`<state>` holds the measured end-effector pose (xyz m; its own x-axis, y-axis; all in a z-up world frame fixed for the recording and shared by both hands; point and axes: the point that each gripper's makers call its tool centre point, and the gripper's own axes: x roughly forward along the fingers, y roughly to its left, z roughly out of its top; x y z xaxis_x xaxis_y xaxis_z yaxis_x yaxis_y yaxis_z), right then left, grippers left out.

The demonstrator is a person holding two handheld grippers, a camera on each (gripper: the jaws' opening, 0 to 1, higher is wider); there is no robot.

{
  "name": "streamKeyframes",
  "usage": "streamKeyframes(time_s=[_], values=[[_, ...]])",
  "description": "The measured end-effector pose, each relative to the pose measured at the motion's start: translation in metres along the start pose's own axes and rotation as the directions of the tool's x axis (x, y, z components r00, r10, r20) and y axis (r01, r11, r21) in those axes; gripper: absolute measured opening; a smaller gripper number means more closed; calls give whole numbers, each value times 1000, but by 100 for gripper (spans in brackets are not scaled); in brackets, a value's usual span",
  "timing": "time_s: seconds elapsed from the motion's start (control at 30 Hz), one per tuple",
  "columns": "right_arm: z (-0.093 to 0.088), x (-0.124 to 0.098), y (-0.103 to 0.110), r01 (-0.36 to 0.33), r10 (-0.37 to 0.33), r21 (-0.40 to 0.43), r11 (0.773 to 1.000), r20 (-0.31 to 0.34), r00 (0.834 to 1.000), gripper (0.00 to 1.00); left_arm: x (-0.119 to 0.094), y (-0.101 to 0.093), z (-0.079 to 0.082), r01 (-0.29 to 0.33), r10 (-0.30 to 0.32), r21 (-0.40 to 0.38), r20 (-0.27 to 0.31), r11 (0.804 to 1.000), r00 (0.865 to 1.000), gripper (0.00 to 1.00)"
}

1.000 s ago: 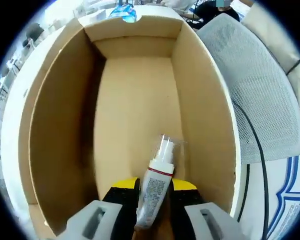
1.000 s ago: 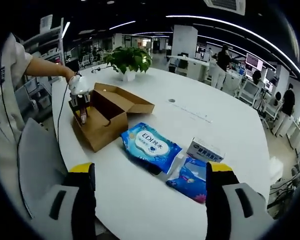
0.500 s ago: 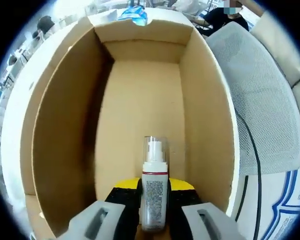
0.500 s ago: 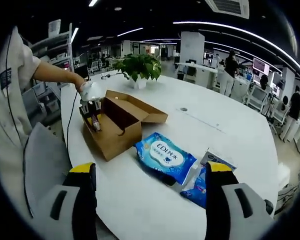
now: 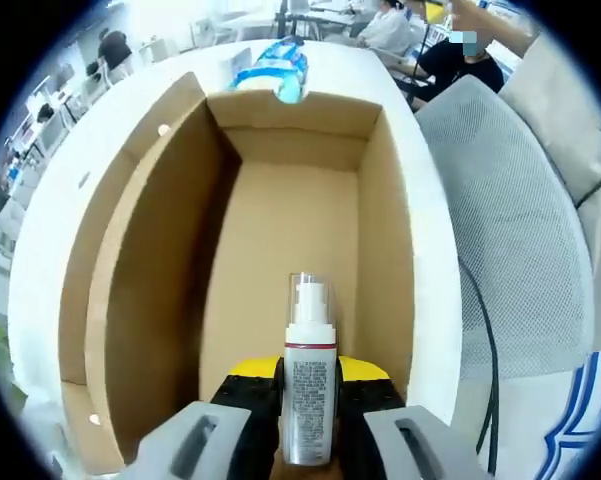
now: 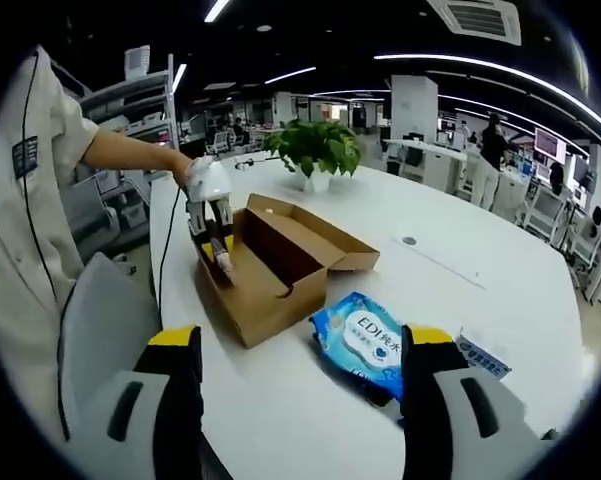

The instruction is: Operate the shoe box by opening the lid, removing the specified soft item, and placing it in the target area until the item is outside and the box remains undamaged.

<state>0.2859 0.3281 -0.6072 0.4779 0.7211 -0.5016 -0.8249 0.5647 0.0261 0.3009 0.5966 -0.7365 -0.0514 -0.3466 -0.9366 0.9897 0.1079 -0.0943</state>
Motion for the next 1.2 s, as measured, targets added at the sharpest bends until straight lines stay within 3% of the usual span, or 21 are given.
streamKeyframes(time_s=[0.33, 0.63, 1.2], values=[[16, 24, 27, -84, 86, -60, 995, 27, 996, 66, -20, -4, 31, -52, 50, 20, 88, 998, 995, 19], [29, 39, 45, -124, 131, -104, 987, 59, 990, 54, -33, -18, 66, -65, 47, 111, 154, 992, 987, 19], [38, 64, 80, -205, 218, -167, 964, 67, 974, 44, -48, -51, 125, -18, -42, 227, 256, 974, 966, 19]])
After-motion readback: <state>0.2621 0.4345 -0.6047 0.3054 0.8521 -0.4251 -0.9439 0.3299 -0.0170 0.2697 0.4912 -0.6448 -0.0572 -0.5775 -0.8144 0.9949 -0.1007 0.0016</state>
